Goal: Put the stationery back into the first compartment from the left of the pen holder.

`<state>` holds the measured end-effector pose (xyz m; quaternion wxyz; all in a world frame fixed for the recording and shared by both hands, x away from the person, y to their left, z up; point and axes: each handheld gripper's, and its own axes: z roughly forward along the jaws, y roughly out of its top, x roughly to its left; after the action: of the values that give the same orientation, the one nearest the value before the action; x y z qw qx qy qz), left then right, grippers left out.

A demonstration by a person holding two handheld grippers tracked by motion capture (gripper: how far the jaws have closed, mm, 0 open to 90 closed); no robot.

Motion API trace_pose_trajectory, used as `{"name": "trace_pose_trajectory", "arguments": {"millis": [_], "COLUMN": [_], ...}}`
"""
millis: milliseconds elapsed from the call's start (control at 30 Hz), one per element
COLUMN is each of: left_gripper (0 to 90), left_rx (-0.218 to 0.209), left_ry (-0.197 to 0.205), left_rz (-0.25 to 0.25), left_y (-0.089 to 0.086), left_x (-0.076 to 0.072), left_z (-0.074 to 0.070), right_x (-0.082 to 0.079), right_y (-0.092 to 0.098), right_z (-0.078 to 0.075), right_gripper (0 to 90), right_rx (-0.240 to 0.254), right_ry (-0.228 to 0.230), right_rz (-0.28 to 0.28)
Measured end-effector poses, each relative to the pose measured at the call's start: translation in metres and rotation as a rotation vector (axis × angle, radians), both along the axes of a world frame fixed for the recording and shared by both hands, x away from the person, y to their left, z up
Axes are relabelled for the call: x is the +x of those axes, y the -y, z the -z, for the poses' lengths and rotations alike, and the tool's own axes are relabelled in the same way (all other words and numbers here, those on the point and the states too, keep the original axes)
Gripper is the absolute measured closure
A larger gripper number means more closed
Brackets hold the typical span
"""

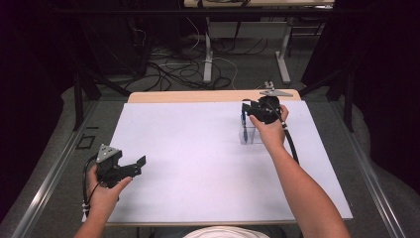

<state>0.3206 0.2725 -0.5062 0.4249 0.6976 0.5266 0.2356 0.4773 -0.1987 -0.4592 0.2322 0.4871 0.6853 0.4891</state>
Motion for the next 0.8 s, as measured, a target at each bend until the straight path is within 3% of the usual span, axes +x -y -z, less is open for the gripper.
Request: {"name": "trace_pose_trajectory", "arguments": {"millis": [200, 367, 500, 600, 700, 800], "left_gripper": [6.5, 6.5, 6.5, 6.5, 6.5, 6.5], "left_rx": [0.003, 0.005, -0.004, 0.001, -0.003, 0.004], "left_ry": [0.006, 0.007, 0.008, 0.007, 0.013, 0.01], "left_rz": [0.0, 0.003, 0.003, 0.006, 0.005, 0.008], "left_y": [0.0, 0.001, 0.002, 0.002, 0.002, 0.002], "left_x": [-0.001, -0.001, -0.001, -0.001, -0.001, -0.001], "left_z": [-0.001, -0.001, -0.001, -0.001, -0.001, -0.002], "right_x": [-0.003, -0.005, -0.011, -0.016, -0.02, -0.025], "right_y": [0.0, -0.002, -0.002, -0.003, -0.002, 0.0], "right_z": [-0.005, -0.011, -0.019, -0.026, -0.033, -0.039], "right_gripper": [42.8, 40.5, 40.6, 40.2, 40.0, 38.2], "right_rx": [-0.02, -0.11, -0.101, -0.128, -0.133, -0.112], "right_ry": [0.029, 0.013, 0.007, 0.006, 0.06, 0.056], "right_rz": [-0.02, -0.055, -0.068, -0.069, -0.086, -0.093]}}
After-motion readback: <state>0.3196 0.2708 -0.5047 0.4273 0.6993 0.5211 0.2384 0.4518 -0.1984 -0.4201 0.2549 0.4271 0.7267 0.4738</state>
